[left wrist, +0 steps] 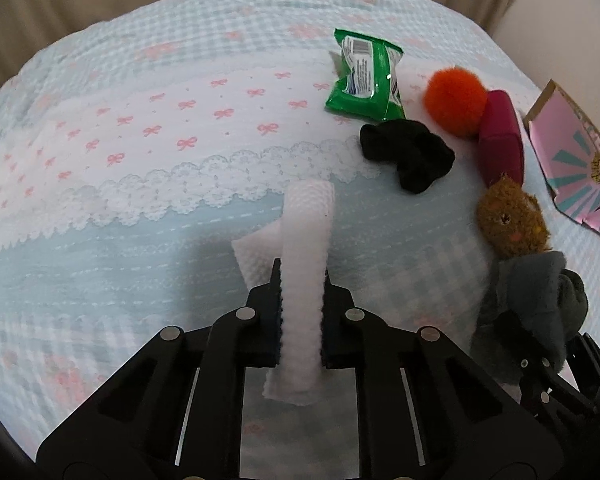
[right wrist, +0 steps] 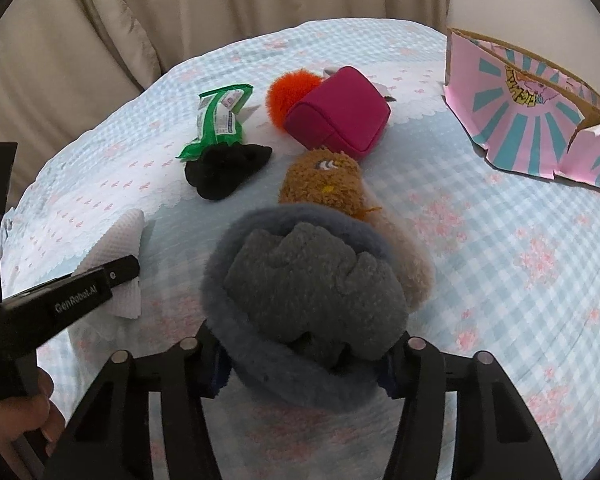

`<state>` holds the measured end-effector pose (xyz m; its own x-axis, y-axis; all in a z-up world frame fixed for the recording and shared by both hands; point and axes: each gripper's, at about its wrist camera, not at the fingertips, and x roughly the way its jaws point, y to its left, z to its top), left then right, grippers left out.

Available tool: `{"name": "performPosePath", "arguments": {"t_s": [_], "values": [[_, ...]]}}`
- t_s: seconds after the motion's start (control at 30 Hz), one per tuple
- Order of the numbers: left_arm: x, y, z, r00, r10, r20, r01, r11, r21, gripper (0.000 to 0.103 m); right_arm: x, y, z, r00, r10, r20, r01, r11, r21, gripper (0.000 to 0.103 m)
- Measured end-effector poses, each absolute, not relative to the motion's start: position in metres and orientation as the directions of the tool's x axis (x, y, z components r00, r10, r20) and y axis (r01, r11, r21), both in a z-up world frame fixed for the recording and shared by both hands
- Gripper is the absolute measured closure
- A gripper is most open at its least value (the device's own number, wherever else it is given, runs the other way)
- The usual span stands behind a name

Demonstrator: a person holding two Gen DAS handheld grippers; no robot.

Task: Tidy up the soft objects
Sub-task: 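Grasp the white cloth with the left tool while the right tool grasps the grey fuzzy item, then carry the white cloth and grey fuzzy item toward the striped box with both tools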

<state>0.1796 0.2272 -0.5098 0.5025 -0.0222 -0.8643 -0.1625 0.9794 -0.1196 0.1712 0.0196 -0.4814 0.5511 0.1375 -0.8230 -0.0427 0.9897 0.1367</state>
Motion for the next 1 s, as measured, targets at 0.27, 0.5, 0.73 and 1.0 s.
{"name": "performPosePath", "arguments": {"t_s": [0.27,0.5,0.73,1.0], "values": [[0.167,0.223,-0.469,0.524,-0.047,-0.850,-0.138,0.981,-0.139,0.093,0.166,0.018,-0.444,0.581,0.129,-0.804,-0.046,0.991,0.127,0.054],[0.162,0.213,-0.397,0.575,-0.065,-0.816,-0.130,0.977,-0.169,0.093,0.161,0.007,-0.376,0.629,0.116,-0.769,-0.036,0.992,0.120,0.054],[0.163,0.182,-0.306,0.647,-0.072,-0.759,-0.087,0.982,-0.167,0.093,0.160,-0.017,-0.294,0.687,0.106,-0.719,-0.030,0.993,0.117,0.054],[0.186,0.105,-0.228,0.713,-0.117,-0.691,0.008,0.987,-0.159,0.093,0.170,-0.081,-0.212,0.721,0.126,-0.682,-0.056,0.991,0.124,0.054]]}}
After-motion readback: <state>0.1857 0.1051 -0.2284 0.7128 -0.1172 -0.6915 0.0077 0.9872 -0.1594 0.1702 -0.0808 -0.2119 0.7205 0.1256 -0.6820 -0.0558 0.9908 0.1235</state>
